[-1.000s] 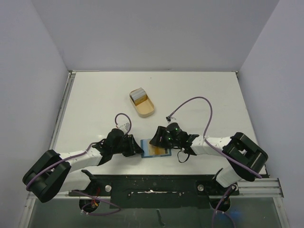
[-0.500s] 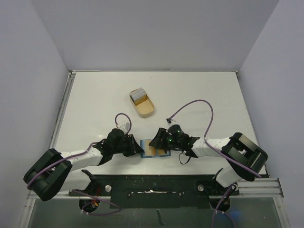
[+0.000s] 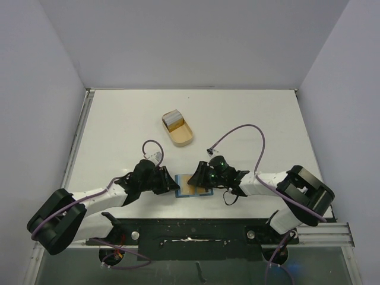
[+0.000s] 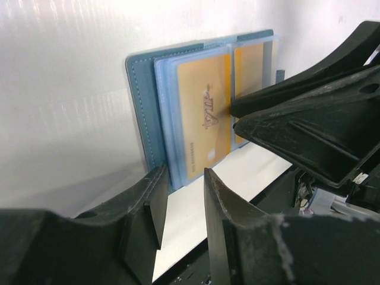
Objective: Put the credit cards into the card holder
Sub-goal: Insert the credit card into the card holder.
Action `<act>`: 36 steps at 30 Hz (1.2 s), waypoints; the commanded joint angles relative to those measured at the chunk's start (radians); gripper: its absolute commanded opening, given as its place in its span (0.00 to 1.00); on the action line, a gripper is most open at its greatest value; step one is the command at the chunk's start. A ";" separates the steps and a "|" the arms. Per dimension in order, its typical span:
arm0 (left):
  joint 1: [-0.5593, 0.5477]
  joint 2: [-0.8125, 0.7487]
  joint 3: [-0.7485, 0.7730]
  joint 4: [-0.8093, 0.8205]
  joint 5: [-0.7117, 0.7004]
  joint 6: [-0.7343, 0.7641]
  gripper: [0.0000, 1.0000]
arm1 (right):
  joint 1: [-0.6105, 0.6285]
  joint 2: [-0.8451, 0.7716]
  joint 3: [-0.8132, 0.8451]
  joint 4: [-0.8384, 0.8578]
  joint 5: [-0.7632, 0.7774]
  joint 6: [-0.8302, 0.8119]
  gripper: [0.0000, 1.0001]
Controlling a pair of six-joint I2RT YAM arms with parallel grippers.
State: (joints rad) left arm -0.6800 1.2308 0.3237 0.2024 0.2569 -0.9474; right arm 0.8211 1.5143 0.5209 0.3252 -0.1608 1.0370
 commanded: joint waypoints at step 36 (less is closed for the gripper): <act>0.020 -0.003 0.018 0.181 -0.008 -0.017 0.43 | 0.061 0.081 0.156 -0.298 0.148 -0.097 0.03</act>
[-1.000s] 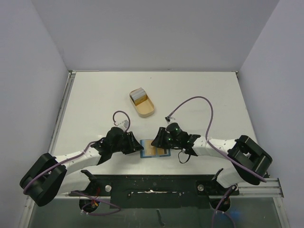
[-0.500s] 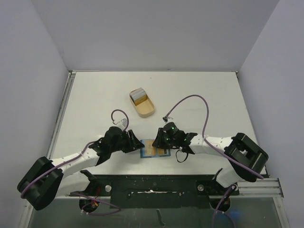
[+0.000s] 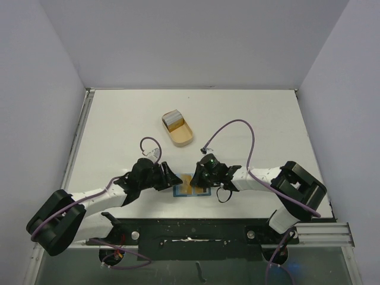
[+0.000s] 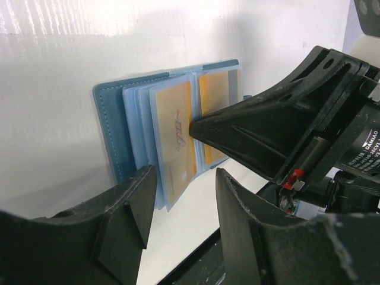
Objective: Put the credit cards into the card holder
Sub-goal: Insert the credit card into the card holder.
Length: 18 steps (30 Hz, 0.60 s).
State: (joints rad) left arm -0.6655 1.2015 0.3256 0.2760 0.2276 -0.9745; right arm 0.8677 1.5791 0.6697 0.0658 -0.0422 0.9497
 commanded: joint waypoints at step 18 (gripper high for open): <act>0.005 0.125 0.064 0.185 0.077 0.003 0.30 | 0.016 0.013 -0.003 -0.029 0.029 -0.012 0.04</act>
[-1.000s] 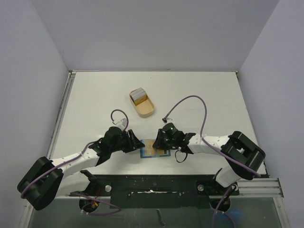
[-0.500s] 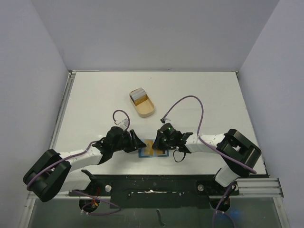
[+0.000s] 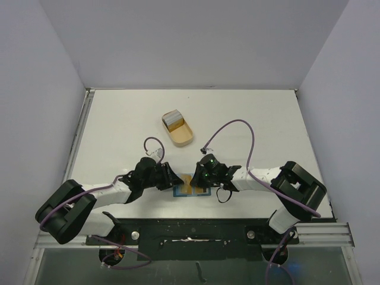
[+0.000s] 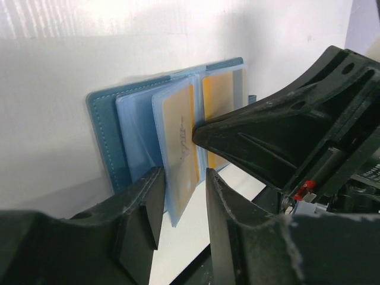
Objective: Put the credit cards into the card holder
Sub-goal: Insert the credit card into the card holder.
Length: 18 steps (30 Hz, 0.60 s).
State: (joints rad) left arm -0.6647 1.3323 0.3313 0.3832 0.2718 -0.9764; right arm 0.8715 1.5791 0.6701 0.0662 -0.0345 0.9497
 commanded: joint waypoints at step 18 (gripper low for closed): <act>-0.007 -0.015 0.090 0.081 0.077 -0.002 0.33 | 0.019 -0.031 0.003 -0.015 0.034 -0.017 0.11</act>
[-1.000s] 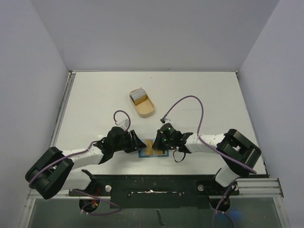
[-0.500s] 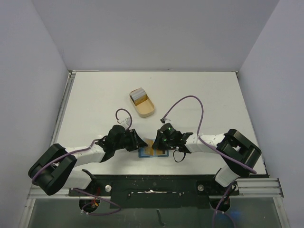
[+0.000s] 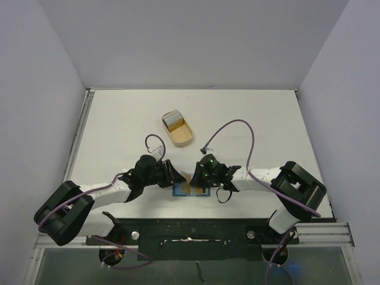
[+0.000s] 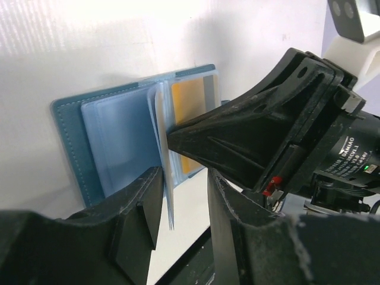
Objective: Put the credit cards into the card holder
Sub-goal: Insert the credit card into the card holder.
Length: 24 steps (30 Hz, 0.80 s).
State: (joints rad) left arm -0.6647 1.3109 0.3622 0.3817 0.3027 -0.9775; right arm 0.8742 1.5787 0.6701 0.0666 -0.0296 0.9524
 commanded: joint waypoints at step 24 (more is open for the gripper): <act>-0.106 0.155 0.175 0.184 0.079 -0.012 0.34 | 0.027 -0.542 -0.080 -0.261 0.389 0.016 0.45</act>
State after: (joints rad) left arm -0.7536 1.4498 0.4805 0.4763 0.3645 -0.9909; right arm 0.8921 1.1320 0.6186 -0.1589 0.2440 0.9360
